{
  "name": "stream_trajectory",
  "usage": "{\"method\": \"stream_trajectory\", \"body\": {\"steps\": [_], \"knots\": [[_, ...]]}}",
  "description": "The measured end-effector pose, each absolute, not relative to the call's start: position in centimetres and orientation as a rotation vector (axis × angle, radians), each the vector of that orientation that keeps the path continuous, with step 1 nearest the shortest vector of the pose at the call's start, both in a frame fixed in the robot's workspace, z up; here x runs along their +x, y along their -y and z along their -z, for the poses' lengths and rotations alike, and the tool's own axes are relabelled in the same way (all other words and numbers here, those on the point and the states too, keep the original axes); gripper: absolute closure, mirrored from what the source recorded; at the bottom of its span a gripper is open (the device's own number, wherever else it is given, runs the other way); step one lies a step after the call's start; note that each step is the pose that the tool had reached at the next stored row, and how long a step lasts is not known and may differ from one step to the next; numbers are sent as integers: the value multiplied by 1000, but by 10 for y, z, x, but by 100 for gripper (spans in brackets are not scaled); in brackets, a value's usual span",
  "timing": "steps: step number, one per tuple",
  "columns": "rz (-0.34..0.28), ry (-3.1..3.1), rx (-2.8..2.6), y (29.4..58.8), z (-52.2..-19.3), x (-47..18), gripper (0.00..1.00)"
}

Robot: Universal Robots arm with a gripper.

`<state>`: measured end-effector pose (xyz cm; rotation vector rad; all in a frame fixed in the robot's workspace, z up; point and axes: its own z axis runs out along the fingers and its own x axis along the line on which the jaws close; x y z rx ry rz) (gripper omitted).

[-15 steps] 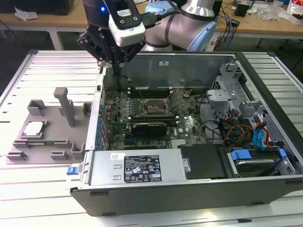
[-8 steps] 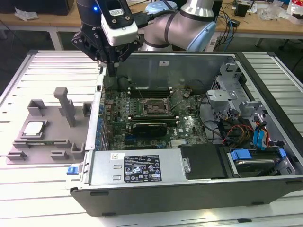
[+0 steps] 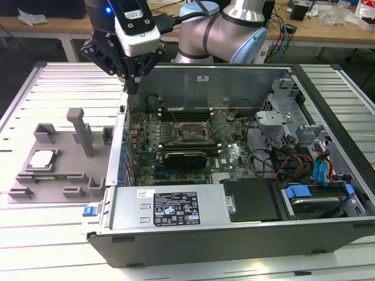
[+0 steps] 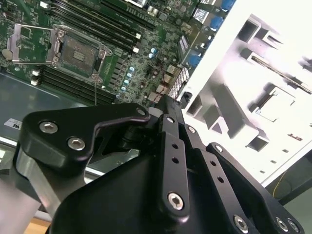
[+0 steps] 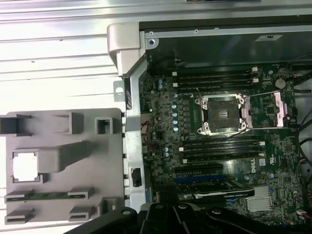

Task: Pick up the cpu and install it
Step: 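Reach for the cpu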

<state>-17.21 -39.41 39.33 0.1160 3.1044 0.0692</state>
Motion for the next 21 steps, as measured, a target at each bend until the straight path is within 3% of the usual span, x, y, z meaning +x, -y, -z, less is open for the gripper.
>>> {"method": "stream_trajectory", "body": {"steps": [21], "knots": [[-69, -3098, 115, 388, -393, -215, 89]]}}
